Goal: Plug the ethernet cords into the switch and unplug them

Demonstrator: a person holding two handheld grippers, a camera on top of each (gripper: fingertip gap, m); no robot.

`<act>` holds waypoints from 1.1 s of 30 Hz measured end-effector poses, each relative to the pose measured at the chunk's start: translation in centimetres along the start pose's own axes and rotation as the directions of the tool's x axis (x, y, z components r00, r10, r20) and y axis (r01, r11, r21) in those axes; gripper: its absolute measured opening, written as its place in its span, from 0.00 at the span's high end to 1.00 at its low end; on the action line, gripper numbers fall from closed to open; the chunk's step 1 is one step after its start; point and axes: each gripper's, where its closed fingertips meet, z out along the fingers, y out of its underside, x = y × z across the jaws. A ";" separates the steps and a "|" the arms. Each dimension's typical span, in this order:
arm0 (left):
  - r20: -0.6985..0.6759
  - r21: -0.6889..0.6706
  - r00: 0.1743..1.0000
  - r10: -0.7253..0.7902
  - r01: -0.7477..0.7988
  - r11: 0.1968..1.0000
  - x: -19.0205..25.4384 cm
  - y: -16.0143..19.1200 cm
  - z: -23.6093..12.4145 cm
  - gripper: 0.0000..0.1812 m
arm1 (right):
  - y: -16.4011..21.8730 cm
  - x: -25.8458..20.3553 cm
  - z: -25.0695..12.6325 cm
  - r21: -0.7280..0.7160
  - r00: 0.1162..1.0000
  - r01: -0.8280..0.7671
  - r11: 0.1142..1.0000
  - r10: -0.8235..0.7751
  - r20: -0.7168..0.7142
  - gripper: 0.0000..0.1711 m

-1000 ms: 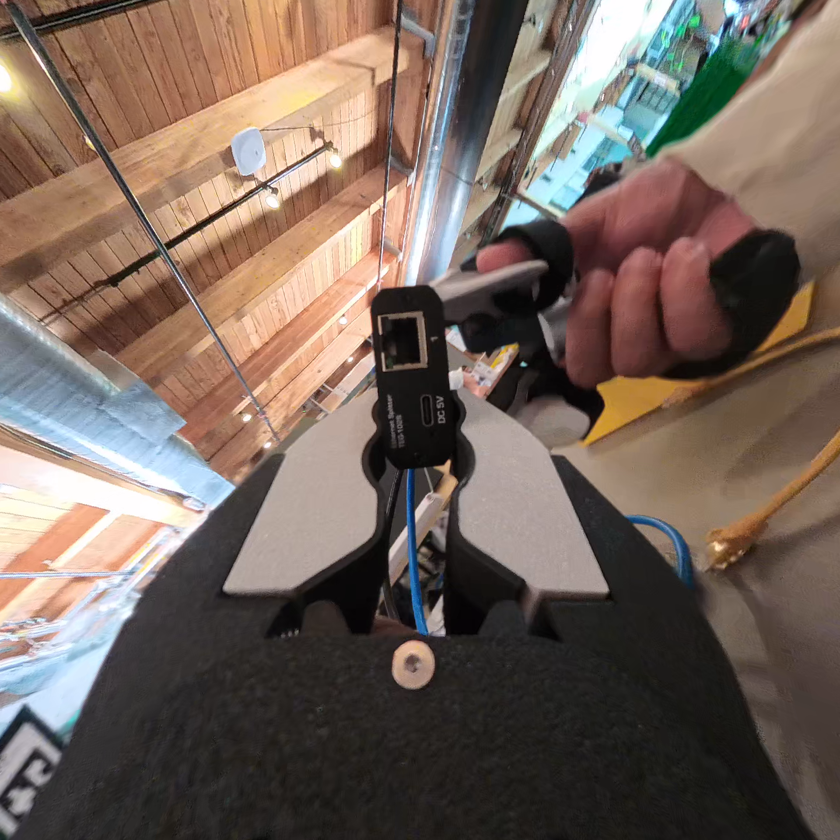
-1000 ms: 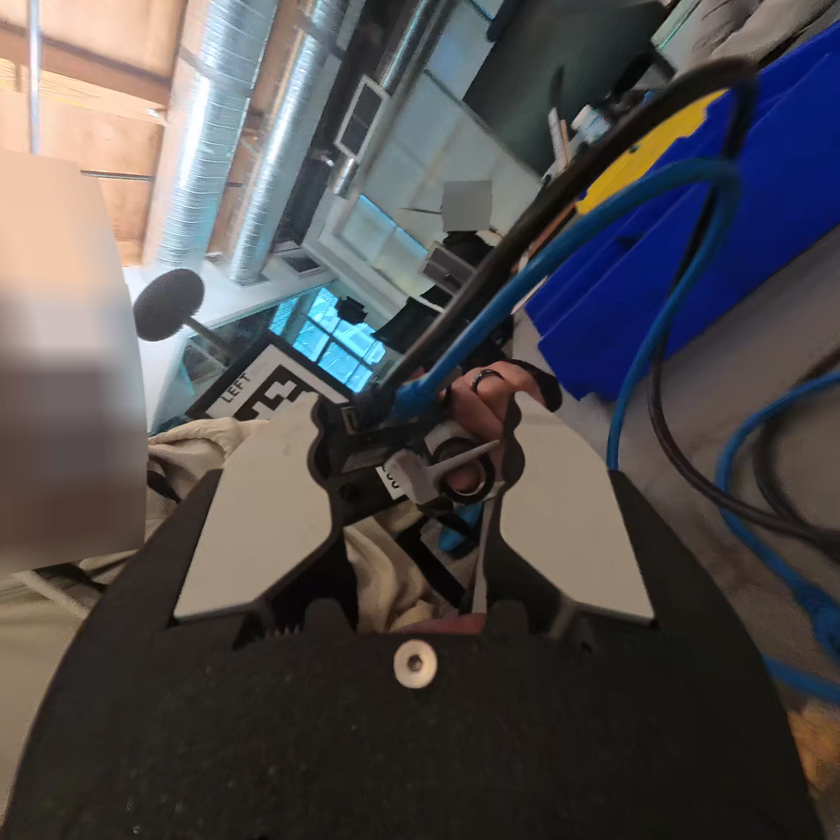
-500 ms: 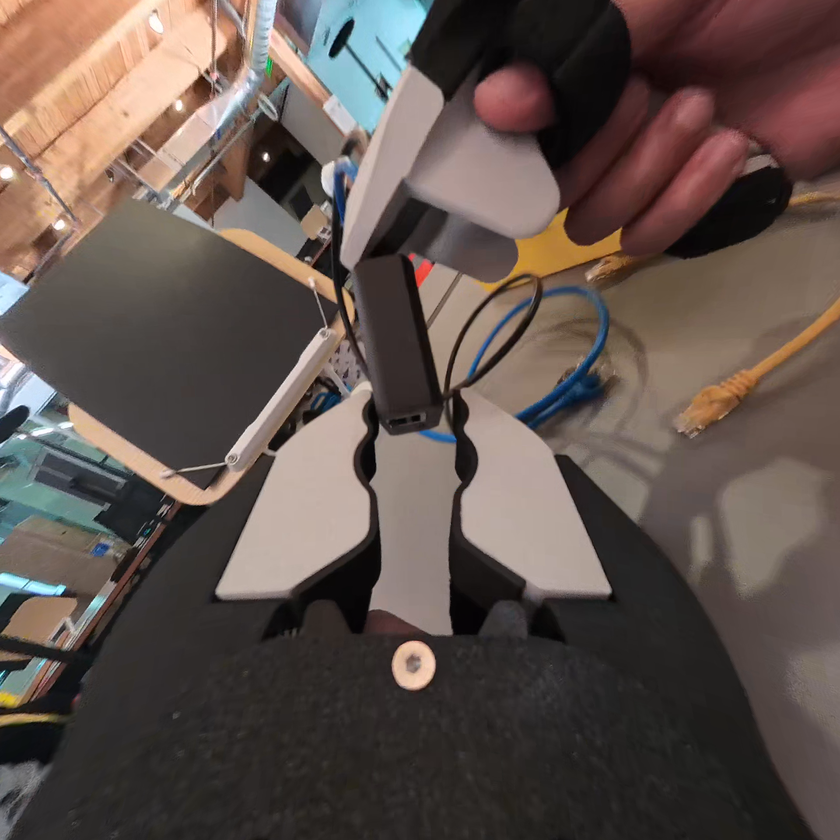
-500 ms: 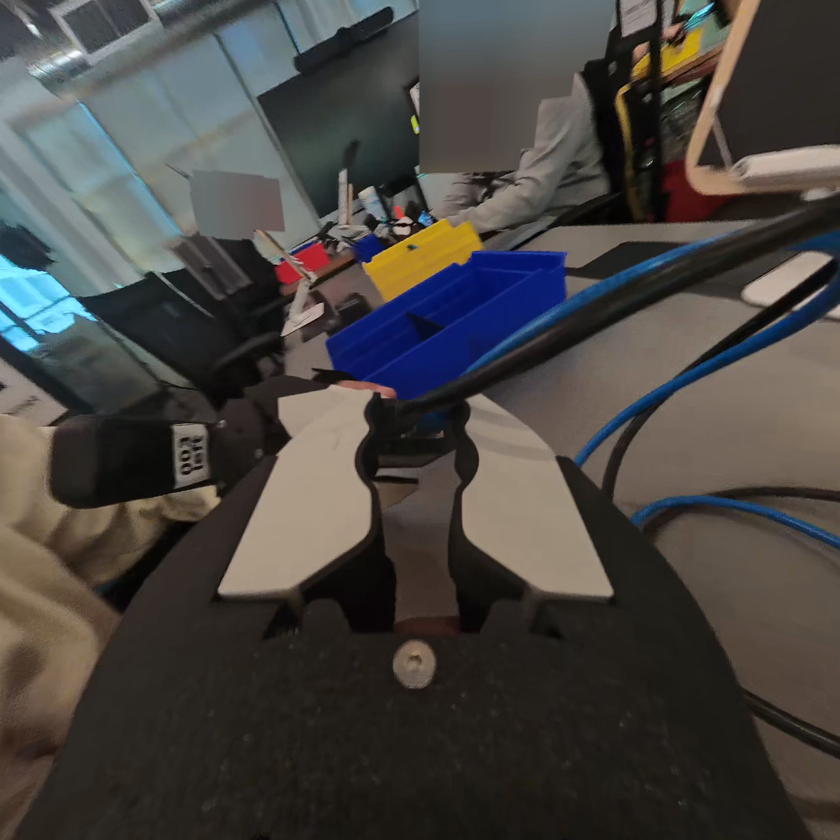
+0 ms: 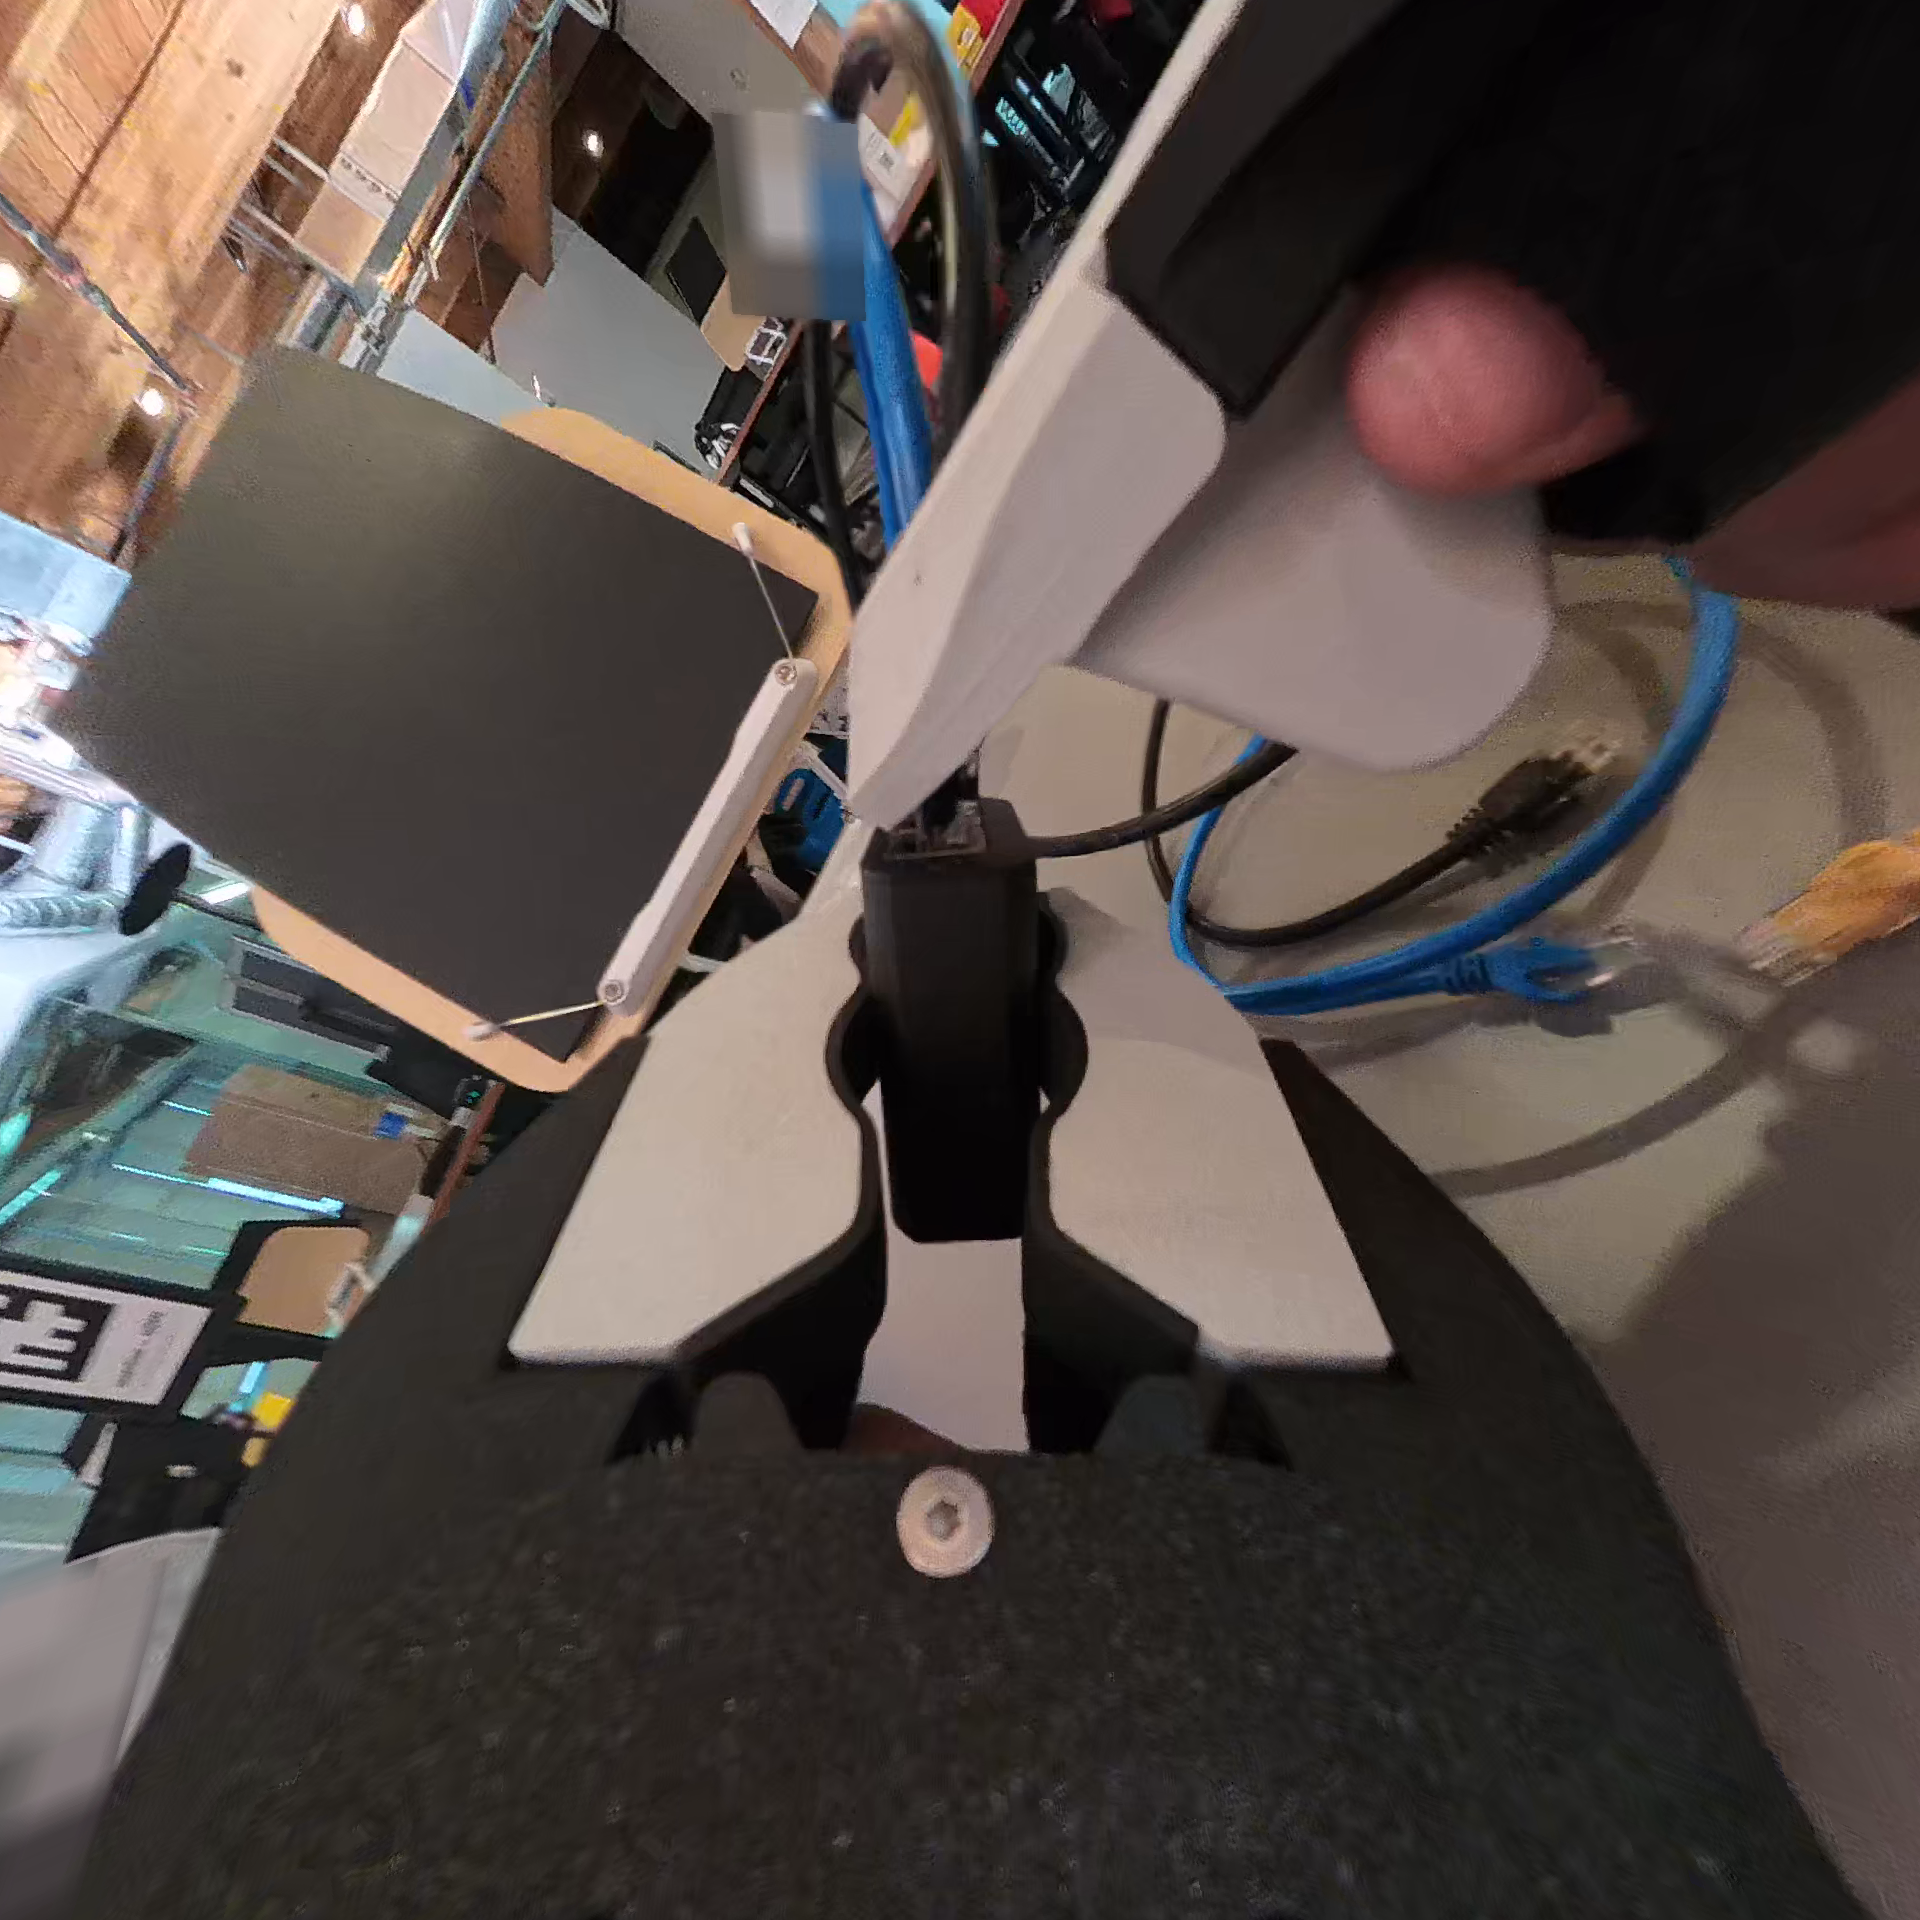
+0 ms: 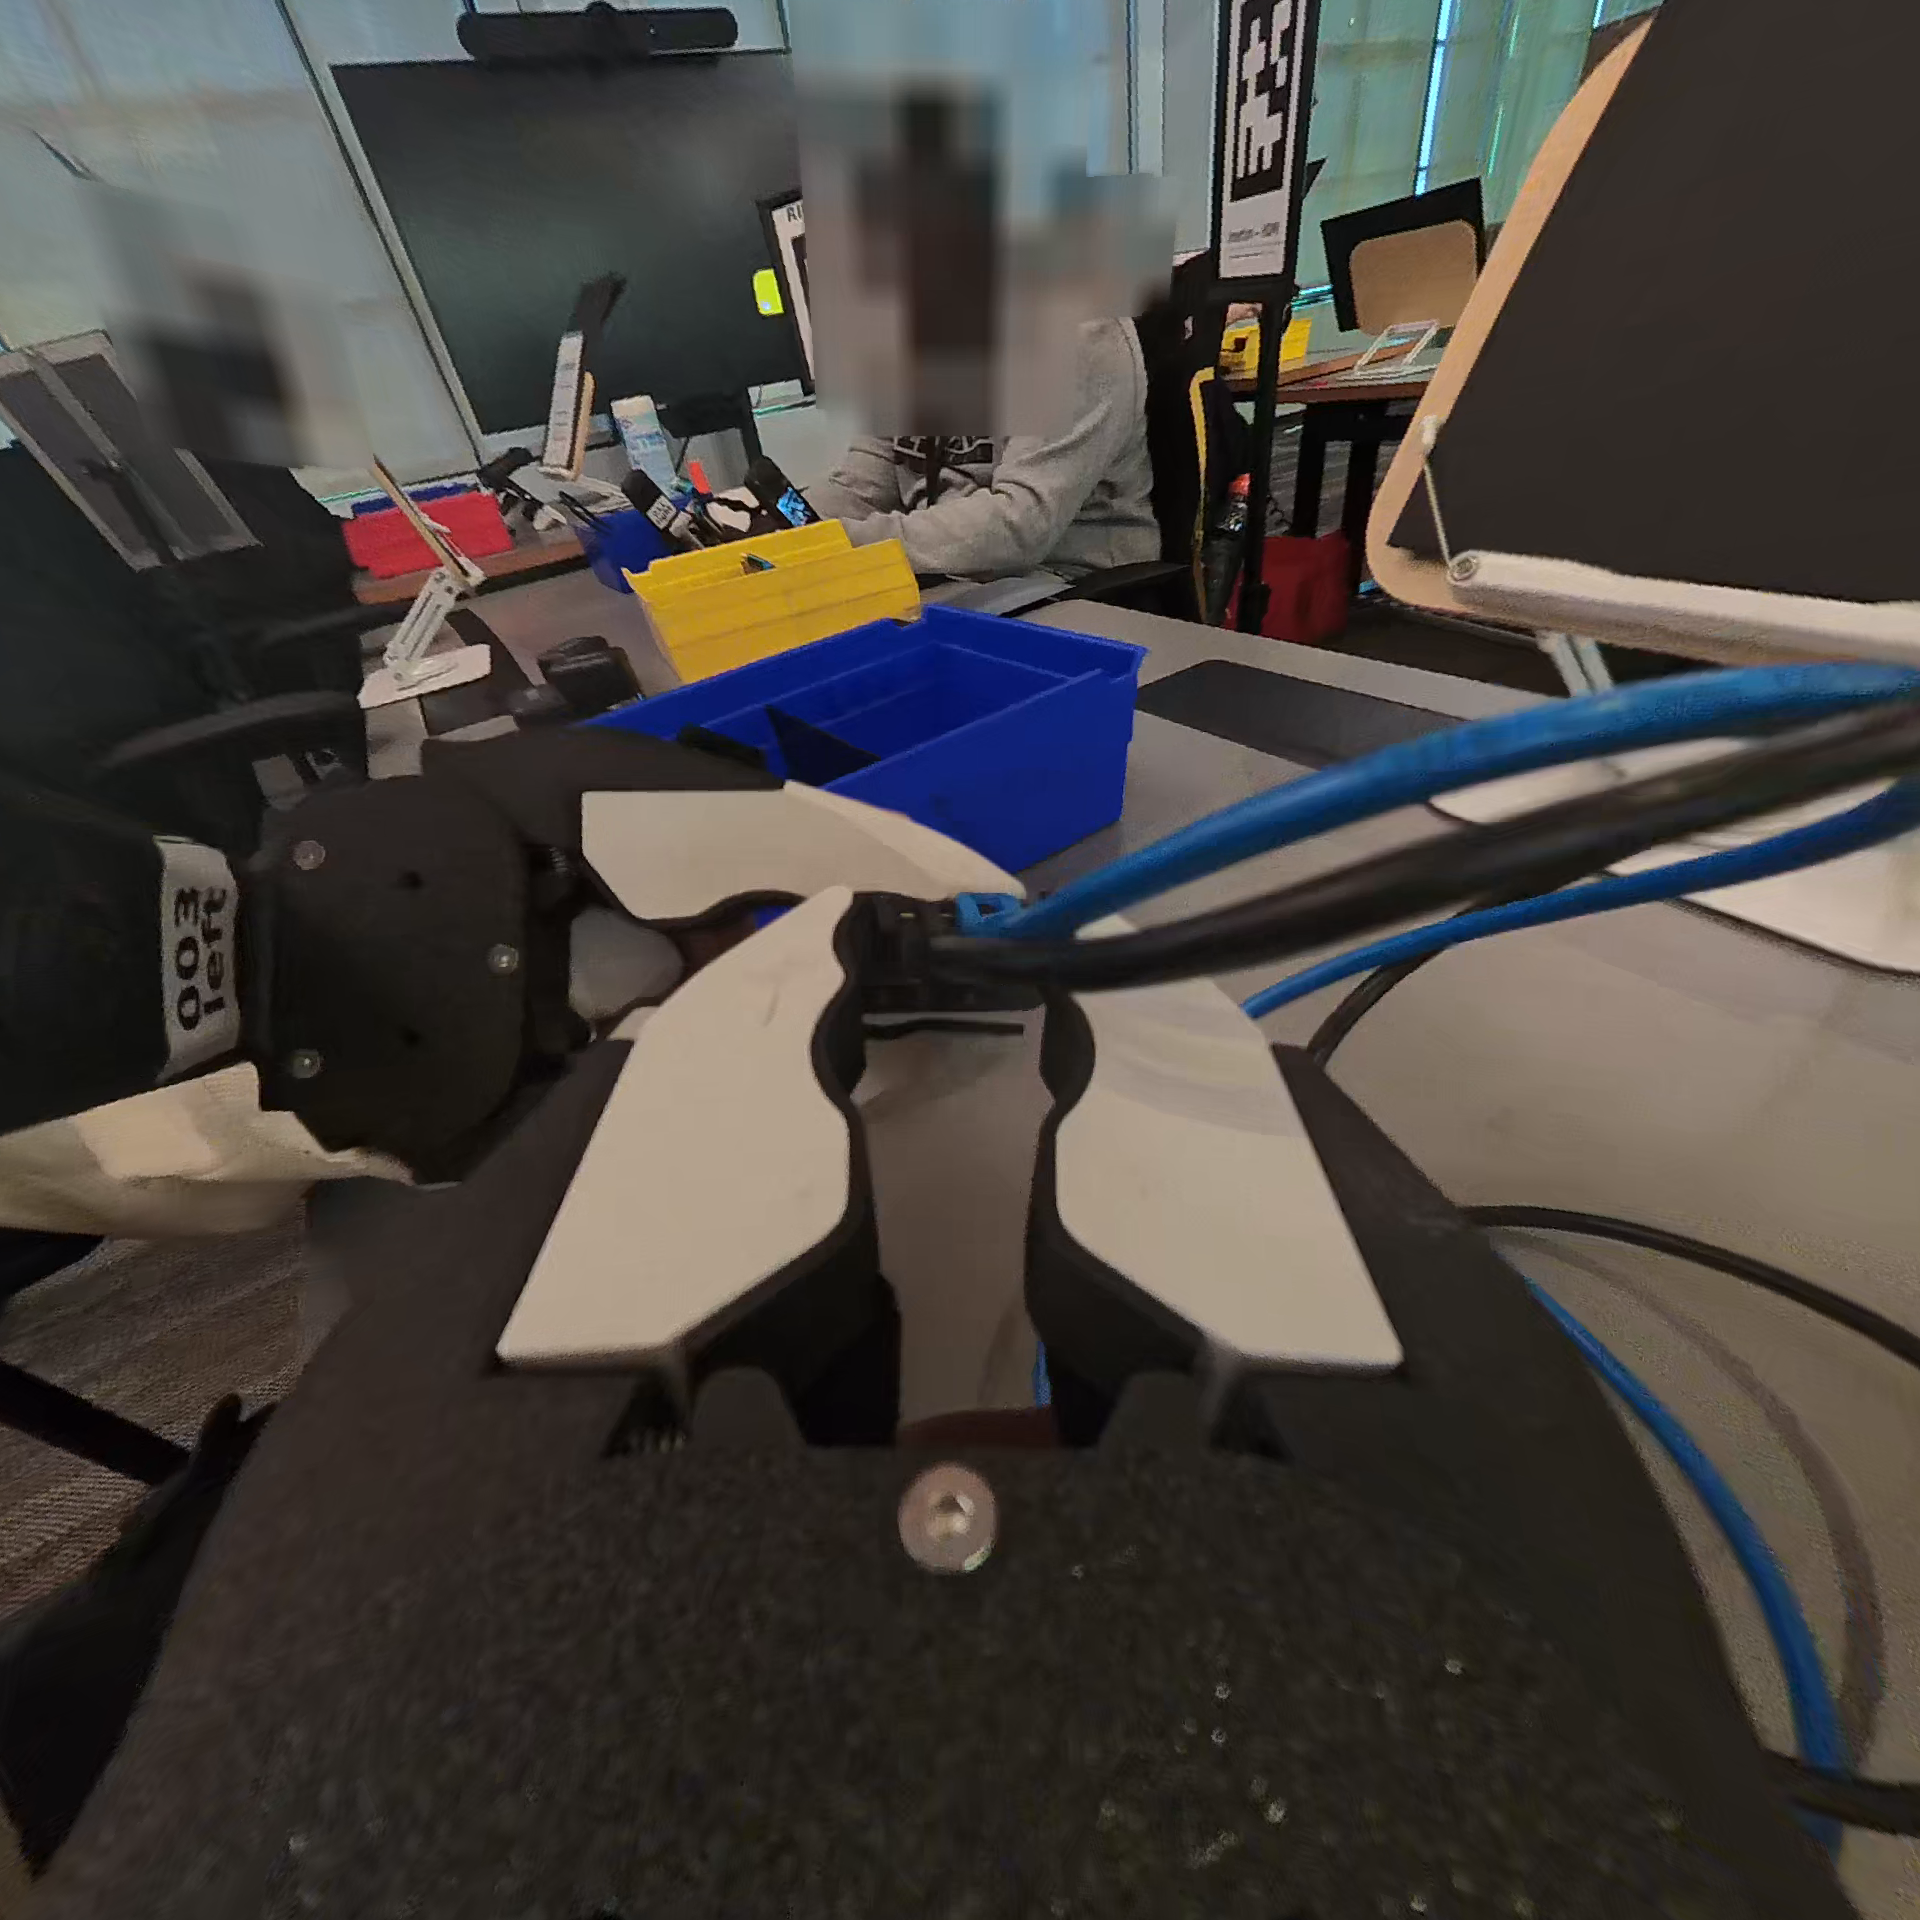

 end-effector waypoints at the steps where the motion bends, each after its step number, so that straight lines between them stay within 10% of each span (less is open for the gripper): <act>1: 0.005 -0.004 1.000 0.028 -0.028 1.000 0.0 0.2 0.3 0.86 | 0.3 0.2 0.0 -0.004 1.000 -0.013 1.000 0.013 -0.011 0.83; 13: 0.122 0.091 0.959 0.257 -0.269 0.959 1.2 4.2 5.8 0.86 | 4.9 1.7 -4.5 -0.475 0.971 0.236 0.848 -0.228 0.076 0.75; 18: 0.026 0.106 0.969 0.247 -0.249 0.963 3.3 4.9 5.7 0.86 | 2.7 1.4 -4.3 -0.425 0.613 0.757 0.495 -0.763 0.203 0.78; 23: -0.006 0.102 0.975 0.221 -0.220 0.970 3.9 5.0 5.4 0.86 | 6.4 3.0 -1.2 -0.482 0.388 0.856 0.186 -0.847 0.363 0.75; 33: 0.035 0.120 0.956 0.290 -0.292 0.949 4.2 4.5 4.8 0.86 | 8.0 3.7 1.1 -0.480 0.306 0.874 0.075 -0.853 0.423 0.88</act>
